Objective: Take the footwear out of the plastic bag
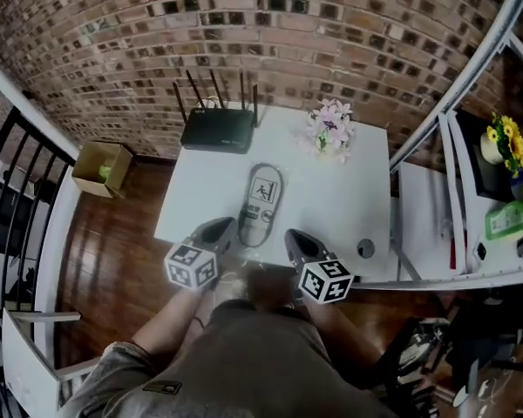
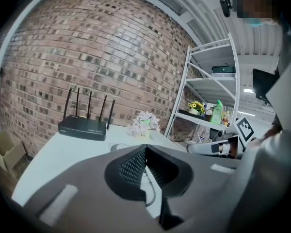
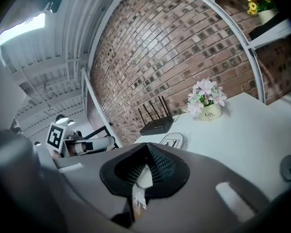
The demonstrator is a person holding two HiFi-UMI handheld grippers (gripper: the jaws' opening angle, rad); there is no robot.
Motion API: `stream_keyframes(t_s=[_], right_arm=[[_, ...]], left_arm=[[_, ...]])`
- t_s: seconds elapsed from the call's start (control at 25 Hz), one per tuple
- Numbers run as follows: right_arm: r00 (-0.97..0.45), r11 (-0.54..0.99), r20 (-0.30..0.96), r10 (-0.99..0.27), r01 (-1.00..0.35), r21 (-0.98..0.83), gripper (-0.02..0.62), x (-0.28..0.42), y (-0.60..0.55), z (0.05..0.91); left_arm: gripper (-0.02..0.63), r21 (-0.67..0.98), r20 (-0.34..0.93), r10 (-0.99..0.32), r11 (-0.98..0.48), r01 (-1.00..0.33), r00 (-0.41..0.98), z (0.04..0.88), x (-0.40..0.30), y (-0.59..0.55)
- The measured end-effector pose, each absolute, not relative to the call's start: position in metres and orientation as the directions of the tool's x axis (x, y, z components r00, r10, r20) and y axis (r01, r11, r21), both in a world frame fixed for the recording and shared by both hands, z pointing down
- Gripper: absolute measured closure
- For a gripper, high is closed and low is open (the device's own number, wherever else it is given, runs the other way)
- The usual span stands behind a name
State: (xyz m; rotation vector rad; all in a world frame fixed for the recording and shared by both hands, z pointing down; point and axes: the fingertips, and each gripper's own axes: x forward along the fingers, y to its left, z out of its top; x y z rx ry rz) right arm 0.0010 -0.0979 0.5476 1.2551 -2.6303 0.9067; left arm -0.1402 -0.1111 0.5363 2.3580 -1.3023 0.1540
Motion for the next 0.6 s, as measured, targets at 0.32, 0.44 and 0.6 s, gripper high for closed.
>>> stream_keyframes(t_s=[0.32,0.44,0.6], right_arm=[[-0.567,0.387,0.387,-0.727,-0.804,-0.452,0.581,-0.016,-0.129,0.566],[-0.557,0.367,0.419,-0.717,-0.813,-0.451,0.581,-0.015,-0.129,0.577],[-0.555,0.370,0.438,-0.707,-0.819,-0.439,0.581,-0.012,-0.139,0.584]], left_arm=[[0.604,0.348,0.328,-0.718,-0.512,-0.785,0.614,0.562,-0.167,-0.141],[0.604,0.354,0.353,-0.704,-0.509,-0.784,0.616,0.573,-0.170,-0.144],[0.604,0.342,0.381,-0.686,-0.519,-0.784,0.620,0.583,-0.167,-0.151]])
